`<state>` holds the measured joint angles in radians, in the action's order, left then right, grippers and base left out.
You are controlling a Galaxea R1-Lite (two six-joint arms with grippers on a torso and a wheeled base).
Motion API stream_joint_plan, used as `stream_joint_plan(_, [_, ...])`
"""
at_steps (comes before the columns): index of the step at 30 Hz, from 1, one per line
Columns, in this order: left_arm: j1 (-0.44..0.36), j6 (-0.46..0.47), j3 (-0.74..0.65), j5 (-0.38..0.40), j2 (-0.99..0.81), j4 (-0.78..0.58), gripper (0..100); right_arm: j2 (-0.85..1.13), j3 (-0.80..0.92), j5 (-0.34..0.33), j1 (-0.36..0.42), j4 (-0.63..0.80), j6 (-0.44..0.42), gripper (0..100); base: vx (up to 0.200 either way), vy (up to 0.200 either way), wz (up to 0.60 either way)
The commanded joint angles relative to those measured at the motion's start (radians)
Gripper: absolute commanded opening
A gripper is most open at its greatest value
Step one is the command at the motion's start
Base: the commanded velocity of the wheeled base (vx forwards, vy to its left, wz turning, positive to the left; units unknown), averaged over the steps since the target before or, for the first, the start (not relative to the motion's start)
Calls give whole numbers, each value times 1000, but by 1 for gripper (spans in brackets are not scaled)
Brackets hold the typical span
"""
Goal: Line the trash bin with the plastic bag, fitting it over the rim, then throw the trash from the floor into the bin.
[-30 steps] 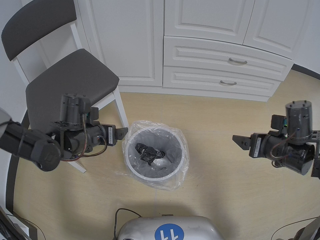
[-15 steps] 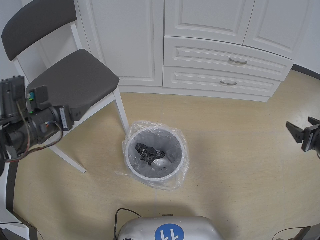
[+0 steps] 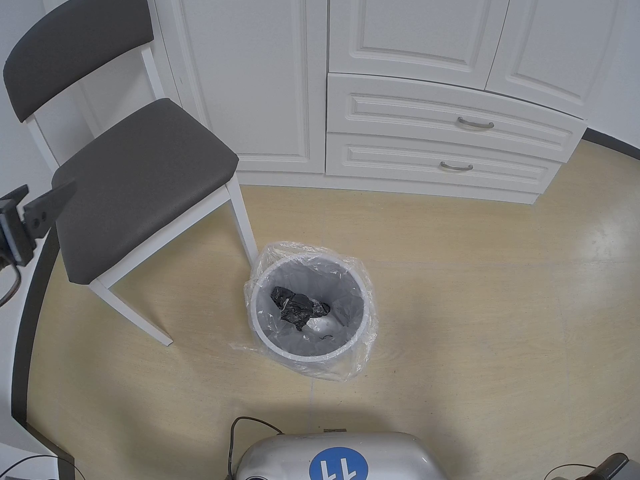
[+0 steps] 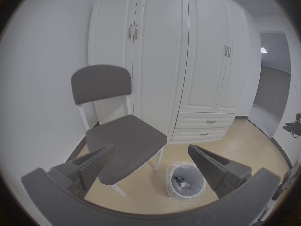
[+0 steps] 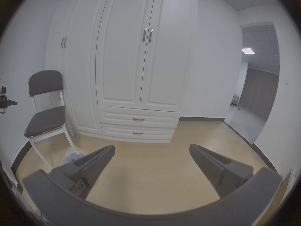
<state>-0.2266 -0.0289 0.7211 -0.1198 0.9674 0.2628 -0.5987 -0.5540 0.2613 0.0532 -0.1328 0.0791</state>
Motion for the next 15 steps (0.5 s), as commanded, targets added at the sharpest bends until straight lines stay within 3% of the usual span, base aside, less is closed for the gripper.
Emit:
stream_joint_plan(1, [61, 34, -35, -4, -291, -88, 100, 321, -20, -62, -88, 133, -2, 100, 0, 0, 0])
stream_joint_plan(9, [119, 38, -38, -3, -515, -231, 100, 517, -3, -111, -84, 208, -12, 100, 0, 0, 0])
stream_joint_plan(11, [136, 43, -46, 2, -582, -260, 100, 563, 23, -112, -38, 208, -45, 100, 0, 0, 0])
stream_joint_plan(15, [147, 53, -54, 3, -641, -289, 100, 583, 55, -116, -44, 208, -96, 100, 0, 0, 0])
